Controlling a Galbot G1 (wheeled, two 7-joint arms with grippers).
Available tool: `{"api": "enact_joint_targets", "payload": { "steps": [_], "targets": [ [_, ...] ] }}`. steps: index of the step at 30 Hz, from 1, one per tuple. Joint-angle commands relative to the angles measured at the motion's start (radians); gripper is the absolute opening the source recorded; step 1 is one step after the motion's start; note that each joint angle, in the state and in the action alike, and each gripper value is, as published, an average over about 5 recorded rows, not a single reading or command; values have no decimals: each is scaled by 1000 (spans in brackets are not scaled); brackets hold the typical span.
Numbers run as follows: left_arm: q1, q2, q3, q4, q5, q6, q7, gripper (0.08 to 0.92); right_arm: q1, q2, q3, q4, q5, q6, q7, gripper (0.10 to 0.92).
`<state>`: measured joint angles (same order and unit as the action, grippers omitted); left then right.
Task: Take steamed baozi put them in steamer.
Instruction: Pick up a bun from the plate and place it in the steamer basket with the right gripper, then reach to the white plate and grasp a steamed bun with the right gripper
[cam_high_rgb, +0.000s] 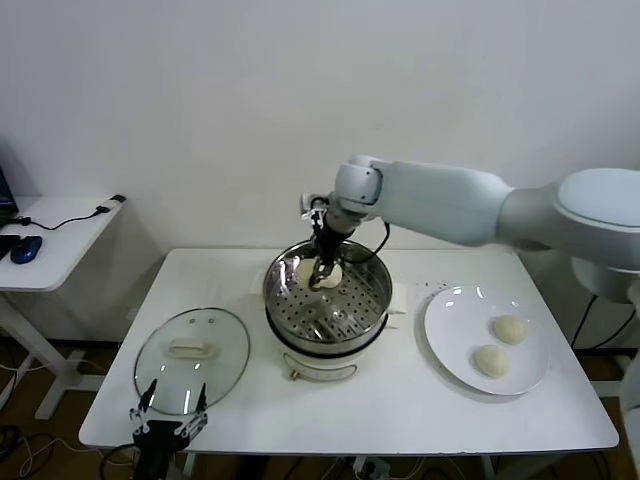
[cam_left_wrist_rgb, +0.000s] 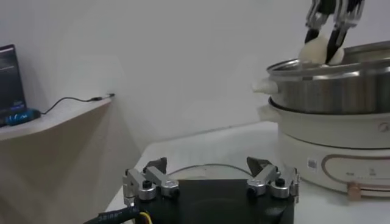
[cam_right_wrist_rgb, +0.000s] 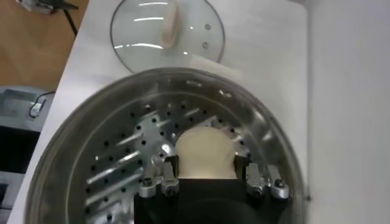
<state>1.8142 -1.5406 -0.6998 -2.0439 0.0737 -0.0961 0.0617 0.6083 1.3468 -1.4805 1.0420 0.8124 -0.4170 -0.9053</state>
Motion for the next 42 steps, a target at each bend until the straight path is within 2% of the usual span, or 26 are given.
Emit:
{"api": "enact_joint_targets", "payload": {
  "steps": [1, 12, 20, 24, 29, 35, 42],
  "targets": [
    [-14, -5, 2, 12, 4, 5, 0, 823, -79, 90, -15, -61, 9, -7, 18, 594],
    [-20, -10, 6, 21, 9, 7, 0, 823, -92, 80, -31, -49, -2, 0, 23, 609],
    [-20, -12, 7, 23, 13, 6, -1, 823, -75, 59, -25, -34, -2, 0, 22, 792],
    [-21, -13, 10, 22, 17, 6, -1, 823, -35, 21, -16, 8, 0, 6, 20, 820],
    [-18, -15, 22, 17, 29, 3, -3, 823, 124, -114, -57, 155, 27, 51, -2, 823],
    [-14, -10, 24, 12, 35, 3, -3, 823, 303, -360, -134, 331, 40, 99, -40, 823],
    [2, 1, 26, 9, 42, -3, -5, 823, 326, -681, -164, 472, -143, 120, -97, 823]
  ]
}}
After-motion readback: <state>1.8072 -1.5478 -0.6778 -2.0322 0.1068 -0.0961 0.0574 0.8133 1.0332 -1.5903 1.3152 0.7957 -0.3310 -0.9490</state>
